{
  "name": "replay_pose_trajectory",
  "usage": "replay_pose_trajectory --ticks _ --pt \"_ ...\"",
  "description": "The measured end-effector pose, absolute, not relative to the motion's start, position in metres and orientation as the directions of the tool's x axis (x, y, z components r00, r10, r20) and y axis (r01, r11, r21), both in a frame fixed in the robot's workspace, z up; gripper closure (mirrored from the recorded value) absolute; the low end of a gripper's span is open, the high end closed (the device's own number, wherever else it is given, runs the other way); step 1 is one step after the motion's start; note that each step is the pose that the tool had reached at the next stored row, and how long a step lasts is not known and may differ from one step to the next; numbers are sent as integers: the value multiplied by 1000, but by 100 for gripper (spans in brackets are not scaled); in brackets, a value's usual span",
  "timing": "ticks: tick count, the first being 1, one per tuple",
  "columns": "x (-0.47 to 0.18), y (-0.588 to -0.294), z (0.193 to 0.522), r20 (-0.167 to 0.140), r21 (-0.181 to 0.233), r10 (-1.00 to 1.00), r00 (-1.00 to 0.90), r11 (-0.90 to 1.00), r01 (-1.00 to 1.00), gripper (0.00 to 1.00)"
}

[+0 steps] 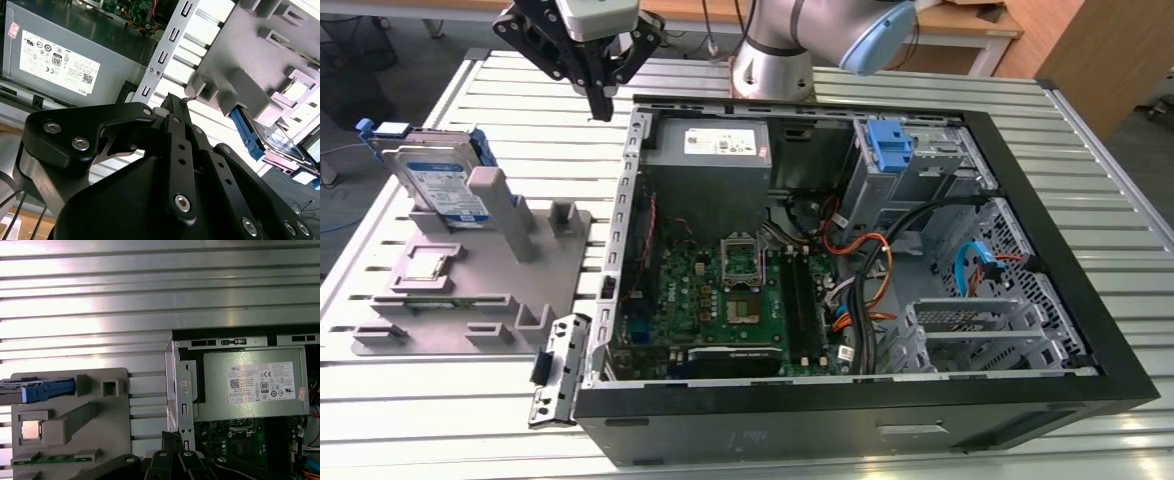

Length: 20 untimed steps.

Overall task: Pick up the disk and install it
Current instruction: 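Reach for the disk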

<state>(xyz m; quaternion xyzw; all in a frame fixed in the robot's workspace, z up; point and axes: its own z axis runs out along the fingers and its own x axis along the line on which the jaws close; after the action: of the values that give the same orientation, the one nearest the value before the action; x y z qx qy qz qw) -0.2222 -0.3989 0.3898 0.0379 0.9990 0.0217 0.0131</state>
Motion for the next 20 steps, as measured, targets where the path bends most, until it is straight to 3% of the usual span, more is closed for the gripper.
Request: replay_pose_trajectory --ticks 20 --pt "-247 -399 387 -25 44 76 -997 996 75 90"
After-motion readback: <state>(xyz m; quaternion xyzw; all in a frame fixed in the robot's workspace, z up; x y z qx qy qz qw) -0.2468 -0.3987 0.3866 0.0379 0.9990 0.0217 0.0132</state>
